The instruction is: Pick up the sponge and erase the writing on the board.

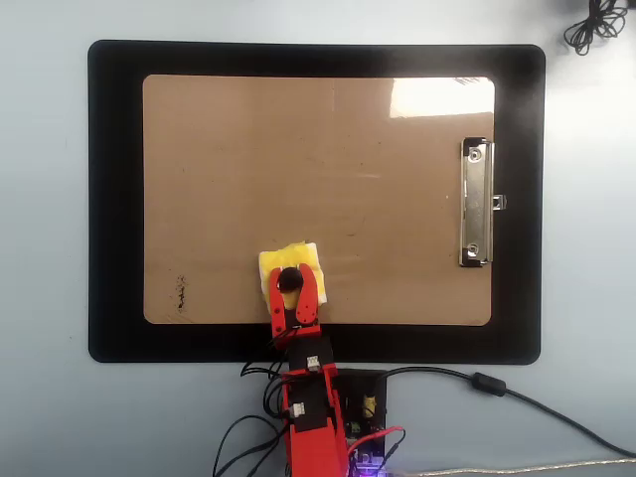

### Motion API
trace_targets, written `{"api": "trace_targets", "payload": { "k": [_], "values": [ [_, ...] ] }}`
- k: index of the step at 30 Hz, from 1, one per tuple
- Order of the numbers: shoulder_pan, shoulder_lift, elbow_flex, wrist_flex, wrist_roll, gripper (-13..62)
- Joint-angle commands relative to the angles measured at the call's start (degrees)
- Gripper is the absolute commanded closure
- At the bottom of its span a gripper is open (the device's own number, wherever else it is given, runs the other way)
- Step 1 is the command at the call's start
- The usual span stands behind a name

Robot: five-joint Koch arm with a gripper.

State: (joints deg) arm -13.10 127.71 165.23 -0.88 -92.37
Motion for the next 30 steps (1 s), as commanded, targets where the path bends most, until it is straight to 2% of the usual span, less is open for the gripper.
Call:
{"api": "trace_targets", "payload": {
  "k": [1,5,7,10,15,17,19,26,28,30],
  "values": [
    [-0.1,-1.8,-4.0,-1.0,1.1,57.5],
    [1.1,-24.7,-20.4,-1.9,0.9,57.5],
    [2.1,-31.1,-26.0,-2.5,0.9,57.5],
    [2.8,-30.3,-25.4,-2.4,1.0,57.5],
    [2.7,-3.8,-5.0,-1.2,1.3,57.5],
    [2.4,1.4,-1.1,0.0,1.4,57.5],
    [2.3,-1.4,-4.2,-0.1,1.4,57.5],
    [-0.5,-38.5,-31.1,-6.3,1.0,57.5],
    [-1.4,-38.2,-34.0,-6.2,1.0,57.5],
    [-2.0,-32.6,-34.8,-3.6,0.9,57.5]
  ]
}}
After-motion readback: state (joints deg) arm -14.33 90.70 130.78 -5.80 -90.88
